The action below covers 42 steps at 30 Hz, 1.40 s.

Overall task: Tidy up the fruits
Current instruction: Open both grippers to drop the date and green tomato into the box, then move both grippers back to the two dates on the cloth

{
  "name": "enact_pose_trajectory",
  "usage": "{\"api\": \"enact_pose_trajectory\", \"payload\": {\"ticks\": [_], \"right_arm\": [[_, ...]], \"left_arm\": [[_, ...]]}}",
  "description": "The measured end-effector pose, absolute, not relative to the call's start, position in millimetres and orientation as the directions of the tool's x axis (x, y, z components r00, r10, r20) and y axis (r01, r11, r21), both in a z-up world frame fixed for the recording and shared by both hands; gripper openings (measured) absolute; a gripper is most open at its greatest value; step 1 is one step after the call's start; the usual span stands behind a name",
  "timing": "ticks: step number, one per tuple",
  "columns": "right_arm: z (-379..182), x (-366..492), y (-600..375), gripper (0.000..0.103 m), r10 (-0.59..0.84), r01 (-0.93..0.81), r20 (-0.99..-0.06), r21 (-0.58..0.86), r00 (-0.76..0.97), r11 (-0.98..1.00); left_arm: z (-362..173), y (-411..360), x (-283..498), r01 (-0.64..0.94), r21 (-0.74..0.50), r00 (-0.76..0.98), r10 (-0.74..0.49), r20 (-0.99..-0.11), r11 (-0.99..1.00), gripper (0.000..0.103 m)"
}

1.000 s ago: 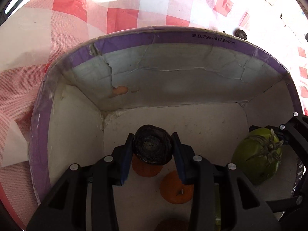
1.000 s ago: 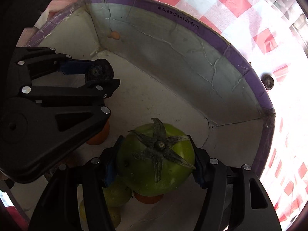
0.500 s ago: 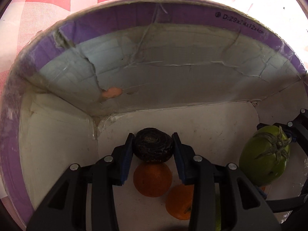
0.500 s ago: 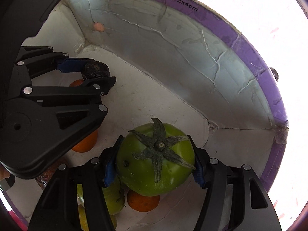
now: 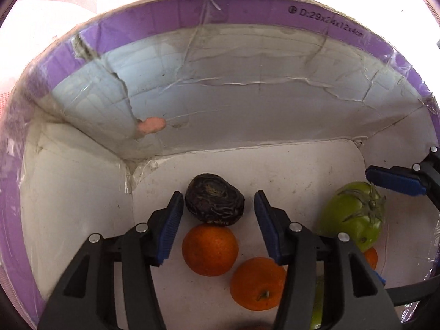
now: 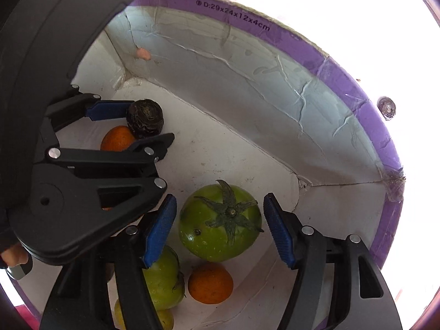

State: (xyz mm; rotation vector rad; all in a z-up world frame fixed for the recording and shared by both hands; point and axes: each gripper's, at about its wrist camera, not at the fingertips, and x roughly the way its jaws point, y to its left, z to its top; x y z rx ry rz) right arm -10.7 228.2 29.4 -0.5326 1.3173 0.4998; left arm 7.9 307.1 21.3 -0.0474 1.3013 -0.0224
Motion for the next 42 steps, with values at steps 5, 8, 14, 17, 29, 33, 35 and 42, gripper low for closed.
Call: {"api": "enact_pose_trajectory", "payload": {"ticks": [5, 8, 14, 17, 29, 33, 35, 42], "right_arm": [[30, -22, 230, 0.064, 0.041, -0.616, -0.98, -0.088, 0.193, 0.783], [31, -28, 227, 0.064, 0.041, -0.61, -0.979, -0.091, 0.199, 0.787], [43, -44, 224, 0.071, 0.082, -0.629, -0.973, -0.074, 0.215, 0.774], [47, -62, 226, 0.077, 0.098, -0.649, -0.966, -0.085, 0.241, 0.756], [106, -73, 150, 0.087, 0.33, -0.532, -0.874, 0.1, 0.357, 0.841], [128, -68, 104, 0.087, 0.435, -0.434, -0.792, 0.242, 0.429, 0.868], [132, -59, 72, 0.087, 0.44, -0.373, -0.764, 0.279, 0.472, 0.885], [108, -27, -4, 0.088, 0.277, -0.093, -0.812, 0.268, 0.514, 0.959]], "left_arm": [[22, 304, 4, -0.007, -0.046, 0.264, -0.042, -0.964, 0.999, 0.056], [23, 304, 0, -0.007, -0.056, 0.261, -0.053, -0.964, 0.998, 0.056], [31, 306, -11, 0.003, -0.12, 0.283, -0.116, -0.952, 0.993, 0.07], [44, 302, -25, 0.01, -0.103, 0.344, -0.1, -0.934, 0.995, 0.079], [90, 303, -38, -0.049, -0.104, 0.521, -0.063, -0.851, 0.993, 0.087], [120, 318, -35, -0.127, -0.114, 0.613, -0.012, -0.79, 0.985, 0.1], [128, 327, -27, -0.148, -0.161, 0.629, -0.033, -0.776, 0.976, 0.1], [135, 342, 0, -0.31, -0.275, 0.596, -0.04, -0.802, 0.91, 0.101]]}}
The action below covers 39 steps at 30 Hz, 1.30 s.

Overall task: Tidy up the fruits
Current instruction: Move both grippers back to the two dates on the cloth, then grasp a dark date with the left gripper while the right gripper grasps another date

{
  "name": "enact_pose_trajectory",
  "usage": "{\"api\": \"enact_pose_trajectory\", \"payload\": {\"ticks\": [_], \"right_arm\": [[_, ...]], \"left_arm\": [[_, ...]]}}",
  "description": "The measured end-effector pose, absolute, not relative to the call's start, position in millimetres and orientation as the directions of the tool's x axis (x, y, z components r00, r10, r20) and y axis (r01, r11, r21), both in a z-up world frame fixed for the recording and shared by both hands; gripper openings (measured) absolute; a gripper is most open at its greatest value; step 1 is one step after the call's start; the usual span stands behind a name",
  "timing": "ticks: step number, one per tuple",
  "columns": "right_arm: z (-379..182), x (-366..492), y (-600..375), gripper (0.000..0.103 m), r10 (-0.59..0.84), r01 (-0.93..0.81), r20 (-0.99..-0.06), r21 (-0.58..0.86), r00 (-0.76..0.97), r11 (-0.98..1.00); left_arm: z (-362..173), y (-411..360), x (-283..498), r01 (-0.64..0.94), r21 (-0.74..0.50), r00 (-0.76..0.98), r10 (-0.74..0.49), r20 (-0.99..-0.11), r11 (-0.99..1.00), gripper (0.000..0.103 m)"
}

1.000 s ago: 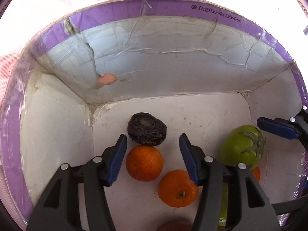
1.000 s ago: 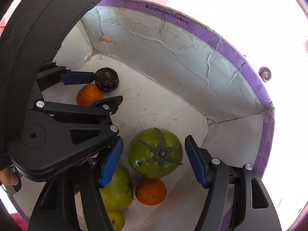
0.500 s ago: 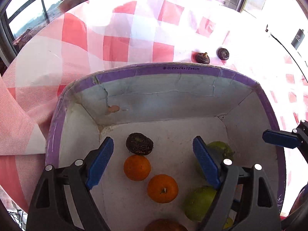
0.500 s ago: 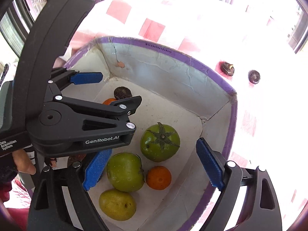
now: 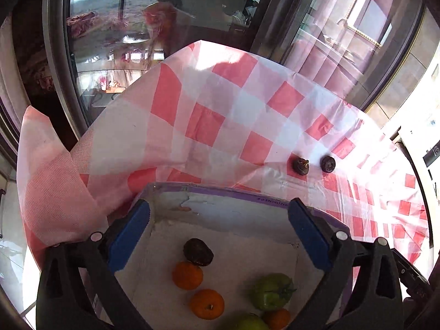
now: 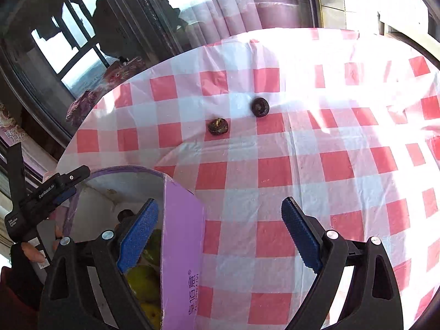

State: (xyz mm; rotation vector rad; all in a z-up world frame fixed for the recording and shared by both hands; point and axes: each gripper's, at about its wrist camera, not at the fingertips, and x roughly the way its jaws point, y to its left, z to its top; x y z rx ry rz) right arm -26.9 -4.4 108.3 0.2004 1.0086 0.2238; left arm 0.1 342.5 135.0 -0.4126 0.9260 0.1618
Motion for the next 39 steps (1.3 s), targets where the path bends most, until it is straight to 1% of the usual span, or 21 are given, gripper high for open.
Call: {"api": "enact_pose_trajectory", "payload": {"ticks": [2, 5, 8, 10, 12, 16, 19, 23, 25, 27, 31, 34, 35, 36, 38, 39], "right_arm": [[99, -19, -19, 0.088, 0.252, -0.051, -0.829, 0.262, 0.498, 0.964], [79, -11, -33, 0.088, 0.223, -0.004, -0.857, 0.25, 0.465, 0.968], [55, 0, -46, 0.087, 0.221, 0.017, -0.875, 0.252, 0.43, 0.967], [42, 8, -51, 0.088, 0.221, 0.02, -0.881, 0.253, 0.418, 0.967], [33, 15, -54, 0.088, 0.22, 0.011, -0.887, 0.245, 0.407, 0.969], [20, 33, -60, 0.087, 0.212, -0.024, -0.889, 0.222, 0.406, 0.975], [15, 48, -66, 0.087, 0.205, -0.053, -0.883, 0.202, 0.423, 0.978], [7, 70, -74, 0.087, 0.197, -0.081, -0.877, 0.18, 0.438, 0.98], [3, 85, -76, 0.087, 0.202, -0.09, -0.873, 0.181, 0.443, 0.979], [0, 102, -72, 0.088, 0.211, -0.115, -0.868, 0.178, 0.45, 0.977], [-4, 144, -48, 0.087, 0.22, -0.199, -0.851, 0.14, 0.477, 0.97], [-6, 175, -21, 0.087, 0.207, -0.248, -0.838, 0.089, 0.505, 0.965], [-6, 184, -13, 0.086, 0.214, -0.259, -0.833, 0.089, 0.51, 0.962], [-6, 194, -5, 0.082, 0.226, -0.266, -0.825, 0.096, 0.519, 0.959], [-5, 208, 7, 0.077, 0.24, -0.283, -0.807, 0.095, 0.539, 0.954], [-6, 213, 13, 0.076, 0.241, -0.296, -0.804, 0.086, 0.543, 0.951]], "left_arm": [[135, 344, 9, -0.346, -0.289, 0.562, -0.05, -0.825, 0.893, 0.101], [138, 338, 26, -0.343, -0.308, 0.536, -0.084, -0.84, 0.888, 0.101], [154, 311, 46, -0.275, -0.243, 0.545, -0.058, -0.837, 0.93, 0.101], [164, 289, 63, -0.211, -0.234, 0.558, -0.08, -0.826, 0.949, 0.101], [167, 266, 85, -0.161, -0.203, 0.543, -0.085, -0.835, 0.966, 0.101], [150, 218, 137, -0.075, -0.126, 0.442, -0.08, -0.893, 0.989, 0.101], [127, 190, 175, -0.043, -0.117, 0.35, -0.095, -0.932, 0.992, 0.101], [98, 168, 211, -0.083, -0.121, 0.289, -0.092, -0.953, 0.989, 0.101], [84, 164, 224, -0.131, -0.133, 0.261, -0.095, -0.961, 0.982, 0.101], [71, 168, 232, -0.207, -0.152, 0.25, -0.098, -0.963, 0.966, 0.101], [62, 193, 229, -0.383, -0.166, 0.294, -0.05, -0.955, 0.909, 0.101], [57, 208, 224, -0.469, -0.19, 0.303, -0.045, -0.952, 0.862, 0.101], [55, 208, 225, -0.474, -0.183, 0.296, -0.04, -0.954, 0.861, 0.101], [53, 206, 227, -0.466, -0.169, 0.286, -0.032, -0.958, 0.869, 0.101], [50, 197, 231, -0.43, -0.125, 0.271, -0.004, -0.963, 0.894, 0.101], [50, 193, 233, -0.414, -0.101, 0.269, 0.016, -0.963, 0.905, 0.101]]}}
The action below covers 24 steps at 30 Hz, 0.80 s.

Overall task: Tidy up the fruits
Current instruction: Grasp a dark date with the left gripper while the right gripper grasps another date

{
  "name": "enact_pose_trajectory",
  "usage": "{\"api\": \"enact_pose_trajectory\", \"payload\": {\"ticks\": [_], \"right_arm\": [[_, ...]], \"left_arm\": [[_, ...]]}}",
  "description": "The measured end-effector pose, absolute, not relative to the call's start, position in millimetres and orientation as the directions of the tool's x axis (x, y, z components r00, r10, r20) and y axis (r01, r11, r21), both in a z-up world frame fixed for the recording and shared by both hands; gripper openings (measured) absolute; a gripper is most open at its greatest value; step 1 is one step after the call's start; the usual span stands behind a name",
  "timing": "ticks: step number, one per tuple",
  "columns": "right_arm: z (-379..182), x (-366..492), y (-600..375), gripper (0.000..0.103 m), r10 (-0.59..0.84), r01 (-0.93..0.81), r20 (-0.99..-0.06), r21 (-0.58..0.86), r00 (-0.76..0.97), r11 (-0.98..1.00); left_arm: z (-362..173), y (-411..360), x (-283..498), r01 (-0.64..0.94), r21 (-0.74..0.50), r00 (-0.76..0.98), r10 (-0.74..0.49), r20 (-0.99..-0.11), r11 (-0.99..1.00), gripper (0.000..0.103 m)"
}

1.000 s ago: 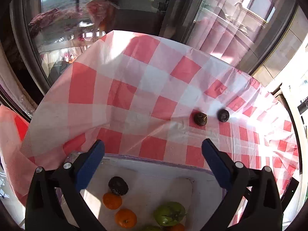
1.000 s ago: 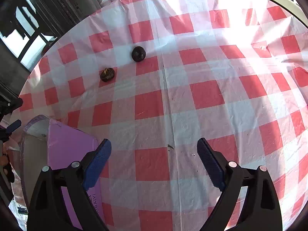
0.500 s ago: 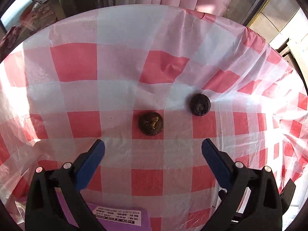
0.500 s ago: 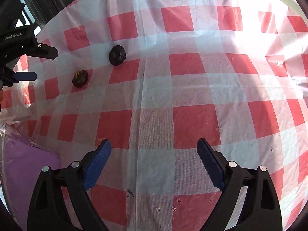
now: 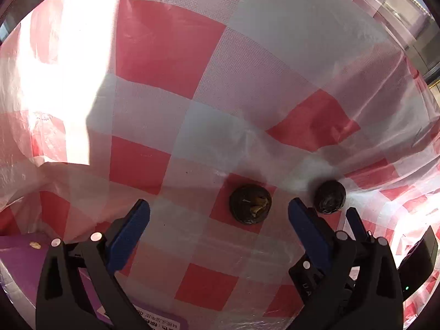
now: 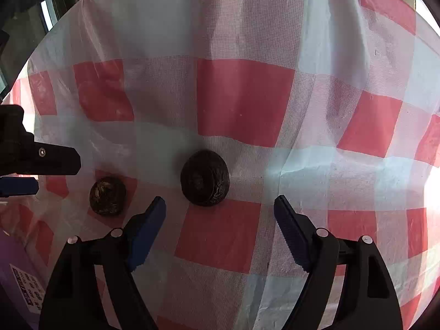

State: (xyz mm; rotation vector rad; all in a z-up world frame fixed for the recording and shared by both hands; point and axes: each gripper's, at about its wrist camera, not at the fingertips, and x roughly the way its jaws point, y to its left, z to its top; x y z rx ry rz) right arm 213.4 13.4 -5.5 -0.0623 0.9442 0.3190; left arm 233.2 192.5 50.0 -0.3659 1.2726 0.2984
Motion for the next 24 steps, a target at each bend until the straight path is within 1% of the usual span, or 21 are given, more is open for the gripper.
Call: {"api": "enact_pose_trajectory", "payload": {"ticks": [2, 4, 5, 6, 8, 12, 15, 16, 17, 18, 20, 21, 22, 24], "right_arm": [[-9, 221, 23, 0.074, 0.229, -0.323, -0.808, 0.051, 0.543, 0.945], [-10, 220, 30, 0.073, 0.194, -0.356, -0.803, -0.024, 0.563, 0.934], [-9, 219, 28, 0.067, 0.197, -0.362, -0.797, -0.029, 0.571, 0.932], [-8, 218, 22, 0.053, 0.195, -0.354, -0.792, -0.029, 0.579, 0.935], [-7, 217, 5, 0.037, 0.181, -0.314, -0.79, -0.015, 0.586, 0.949], [-5, 218, -51, 0.037, 0.172, -0.164, -0.778, 0.089, 0.604, 0.982], [-5, 217, -83, 0.037, 0.201, -0.1, -0.764, 0.178, 0.613, 0.979], [-6, 218, -90, 0.037, 0.219, -0.092, -0.758, 0.207, 0.615, 0.974], [-7, 219, -95, 0.037, 0.237, -0.09, -0.753, 0.231, 0.614, 0.969], [-8, 220, -96, 0.037, 0.244, -0.09, -0.752, 0.24, 0.613, 0.967], [-8, 221, -101, 0.037, 0.25, -0.092, -0.751, 0.247, 0.611, 0.965], [-9, 223, -103, 0.037, 0.257, -0.091, -0.749, 0.257, 0.611, 0.962], [-9, 222, -105, 0.037, 0.265, -0.091, -0.746, 0.266, 0.611, 0.96], [-10, 224, -108, 0.037, 0.272, -0.09, -0.745, 0.276, 0.609, 0.957]], "left_arm": [[48, 184, 237, -0.389, -0.066, 0.26, 0.042, -0.965, 0.919, 0.101], [44, 180, 240, -0.381, -0.042, 0.243, 0.057, -0.968, 0.924, 0.101], [41, 178, 242, -0.374, -0.034, 0.231, 0.058, -0.971, 0.927, 0.101], [37, 175, 245, -0.365, -0.029, 0.216, 0.054, -0.975, 0.931, 0.101], [30, 168, 251, -0.341, -0.018, 0.202, 0.054, -0.978, 0.94, 0.101], [12, 148, 263, -0.267, 0.027, 0.186, 0.079, -0.979, 0.963, 0.101], [-1, 140, 265, -0.264, 0.05, 0.189, 0.102, -0.977, 0.963, 0.098], [-7, 137, 265, -0.263, 0.048, 0.179, 0.098, -0.979, 0.964, 0.091], [-6, 137, 263, -0.275, 0.033, 0.209, 0.094, -0.973, 0.961, 0.084], [-4, 135, 262, -0.271, 0.015, 0.231, 0.08, -0.97, 0.963, 0.079], [0, 127, 260, -0.233, 0.007, 0.259, 0.069, -0.963, 0.973, 0.059], [1, 121, 258, -0.214, 0.01, 0.272, 0.069, -0.96, 0.977, 0.054], [3, 115, 256, -0.201, 0.006, 0.285, 0.065, -0.956, 0.98, 0.043], [5, 108, 253, -0.197, 0.024, 0.292, 0.082, -0.953, 0.98, 0.043]]}}
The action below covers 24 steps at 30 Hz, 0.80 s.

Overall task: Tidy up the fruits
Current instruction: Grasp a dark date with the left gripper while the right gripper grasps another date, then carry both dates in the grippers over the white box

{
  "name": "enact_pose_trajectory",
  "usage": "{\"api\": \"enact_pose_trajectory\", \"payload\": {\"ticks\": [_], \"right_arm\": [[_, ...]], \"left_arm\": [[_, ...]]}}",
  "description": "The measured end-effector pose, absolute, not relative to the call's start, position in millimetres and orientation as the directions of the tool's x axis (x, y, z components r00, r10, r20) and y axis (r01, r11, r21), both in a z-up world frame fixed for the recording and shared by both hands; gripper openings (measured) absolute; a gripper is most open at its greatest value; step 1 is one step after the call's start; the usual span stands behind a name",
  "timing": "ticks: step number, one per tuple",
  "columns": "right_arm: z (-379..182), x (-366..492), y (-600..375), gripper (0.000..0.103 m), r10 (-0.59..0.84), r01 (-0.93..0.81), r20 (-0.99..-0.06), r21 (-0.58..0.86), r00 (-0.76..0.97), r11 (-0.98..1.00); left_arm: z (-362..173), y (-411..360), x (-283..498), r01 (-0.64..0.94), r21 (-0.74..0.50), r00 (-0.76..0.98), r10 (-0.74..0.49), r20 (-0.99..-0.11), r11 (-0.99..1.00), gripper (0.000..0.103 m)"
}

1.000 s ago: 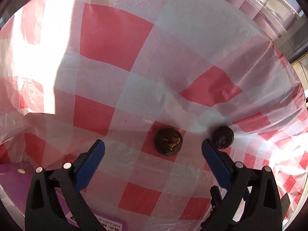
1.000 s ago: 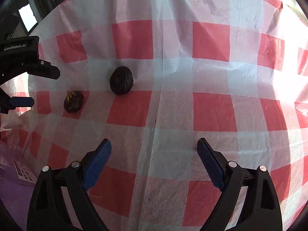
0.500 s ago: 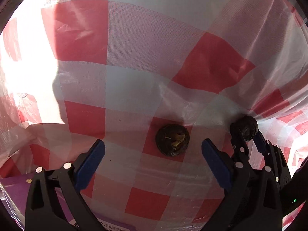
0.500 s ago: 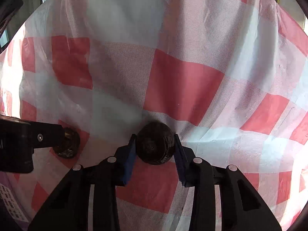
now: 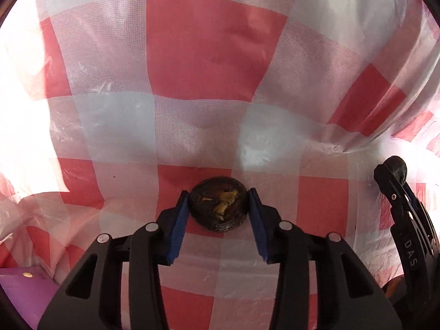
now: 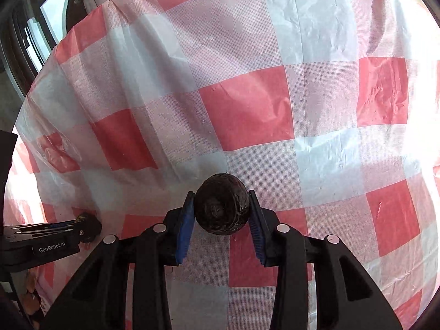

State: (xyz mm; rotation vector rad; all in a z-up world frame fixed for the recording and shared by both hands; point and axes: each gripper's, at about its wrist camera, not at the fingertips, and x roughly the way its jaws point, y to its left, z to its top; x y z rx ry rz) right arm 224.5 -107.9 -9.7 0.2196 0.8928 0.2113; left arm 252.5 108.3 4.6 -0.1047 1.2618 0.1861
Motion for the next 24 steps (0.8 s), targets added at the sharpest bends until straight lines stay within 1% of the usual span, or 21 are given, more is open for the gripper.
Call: {"api": "enact_pose_trajectory", "payload": {"ticks": [3, 7, 9, 14, 20, 24], "right_arm": [[-10, 225, -117, 0.038, 0.261, -0.091, -0.749, 0.261, 0.609, 0.961], [-8, 217, -111, 0.038, 0.254, -0.093, -0.751, 0.251, 0.609, 0.964], [-4, 212, -80, 0.038, 0.248, -0.095, -0.754, 0.241, 0.609, 0.966], [-6, 213, -69, 0.038, 0.234, -0.101, -0.76, 0.218, 0.606, 0.971], [-4, 214, -60, 0.038, 0.223, -0.101, -0.764, 0.203, 0.606, 0.974], [-4, 211, -59, 0.037, 0.215, -0.091, -0.762, 0.202, 0.611, 0.975]], "left_arm": [[6, 104, 238, -0.218, -0.001, 0.3, 0.066, -0.952, 0.976, 0.042], [9, 101, 233, -0.203, -0.009, 0.297, 0.053, -0.953, 0.979, 0.042], [10, 103, 227, -0.196, -0.016, 0.297, 0.043, -0.954, 0.981, 0.042], [5, 104, 220, -0.185, -0.054, 0.297, 0.004, -0.955, 0.981, 0.042], [19, 86, 197, -0.135, -0.089, 0.318, -0.042, -0.947, 0.987, 0.042], [41, 85, 181, -0.097, -0.115, 0.338, -0.076, -0.938, 0.989, 0.042]]}}
